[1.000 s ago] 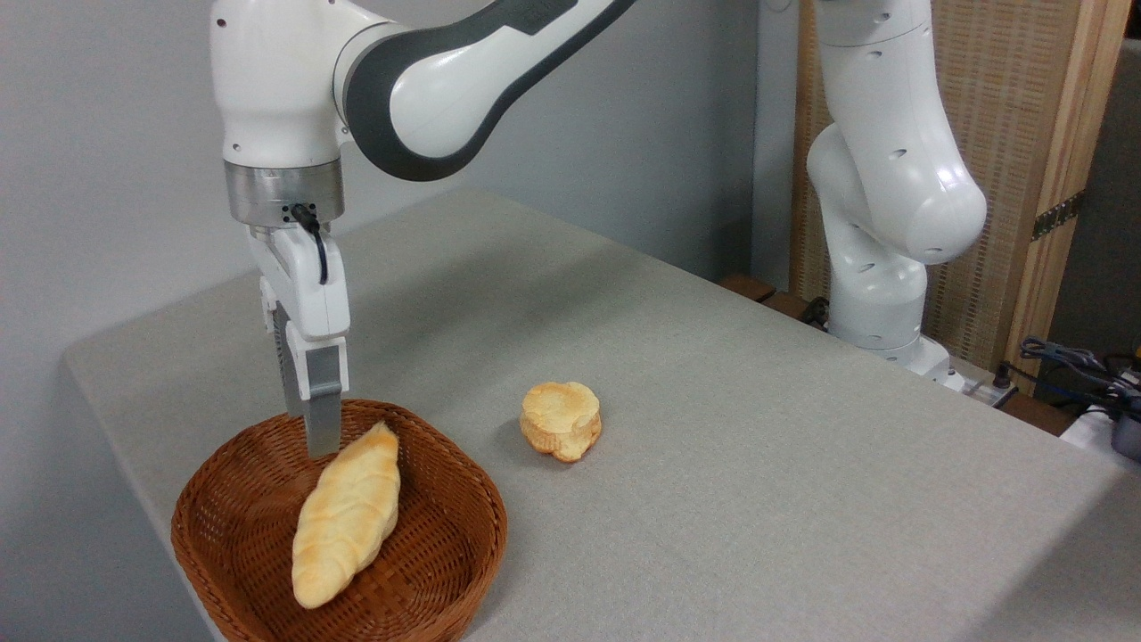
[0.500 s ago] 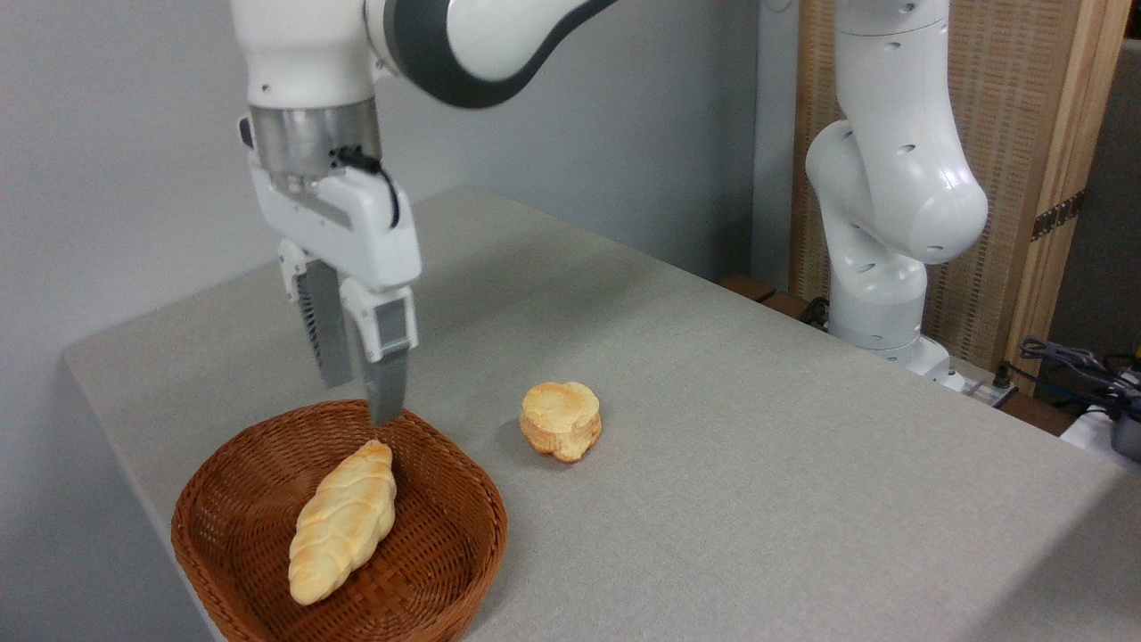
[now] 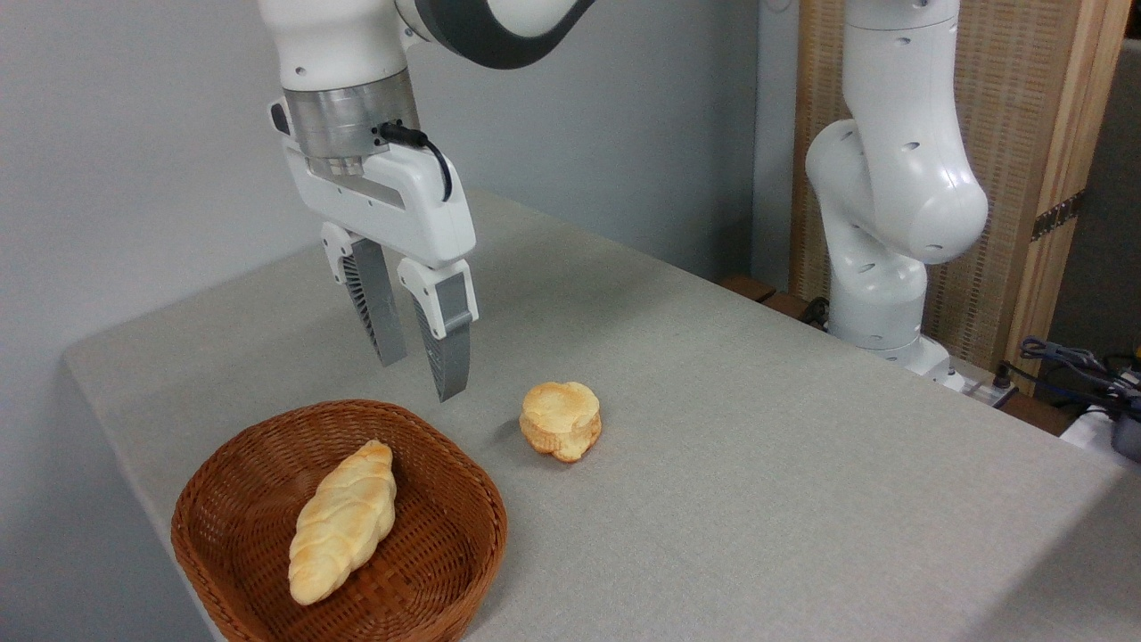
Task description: Put bread into the basket
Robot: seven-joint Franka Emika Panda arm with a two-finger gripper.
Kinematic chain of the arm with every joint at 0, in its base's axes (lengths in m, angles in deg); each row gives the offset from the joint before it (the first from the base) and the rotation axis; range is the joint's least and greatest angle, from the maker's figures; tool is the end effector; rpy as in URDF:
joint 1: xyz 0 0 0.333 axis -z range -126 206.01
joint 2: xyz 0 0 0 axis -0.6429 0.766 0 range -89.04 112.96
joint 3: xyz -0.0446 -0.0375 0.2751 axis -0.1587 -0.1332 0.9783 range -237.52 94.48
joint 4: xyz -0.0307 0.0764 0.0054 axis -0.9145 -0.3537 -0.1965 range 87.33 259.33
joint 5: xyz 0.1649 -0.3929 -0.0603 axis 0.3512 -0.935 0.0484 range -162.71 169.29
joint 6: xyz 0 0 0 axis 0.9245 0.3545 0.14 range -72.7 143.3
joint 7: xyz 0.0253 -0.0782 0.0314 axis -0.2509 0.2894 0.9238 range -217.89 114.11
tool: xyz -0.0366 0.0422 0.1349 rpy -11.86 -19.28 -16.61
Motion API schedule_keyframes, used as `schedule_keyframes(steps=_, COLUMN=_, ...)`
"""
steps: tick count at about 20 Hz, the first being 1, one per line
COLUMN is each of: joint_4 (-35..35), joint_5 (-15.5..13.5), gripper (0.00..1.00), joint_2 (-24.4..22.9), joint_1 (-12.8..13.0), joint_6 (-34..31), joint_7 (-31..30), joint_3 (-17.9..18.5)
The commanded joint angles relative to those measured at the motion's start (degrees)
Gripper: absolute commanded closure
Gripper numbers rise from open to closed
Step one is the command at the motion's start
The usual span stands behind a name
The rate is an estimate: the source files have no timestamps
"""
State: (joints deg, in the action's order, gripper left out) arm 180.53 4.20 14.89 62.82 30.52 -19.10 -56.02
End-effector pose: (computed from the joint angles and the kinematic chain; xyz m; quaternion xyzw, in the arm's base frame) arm 0.6150 -0.0792 0.4749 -0.9385 0.3445 -0.0154 0.0186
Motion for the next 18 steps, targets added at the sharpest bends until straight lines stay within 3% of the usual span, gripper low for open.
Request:
schedule_keyframes(steps=1, joint_4=0.70, joint_5=-2.92, gripper=0.00, joint_2=-0.91, joint_1=0.57, joint_6=-1.06, joint_7=-0.19, joint_3=1.55)
schedule_keyframes(steps=18, joint_4=0.62, joint_5=-3.37, gripper=0.00, joint_2=-0.74, joint_1=0.66, joint_6=-1.41, joint_7=-0.10, joint_3=1.81)
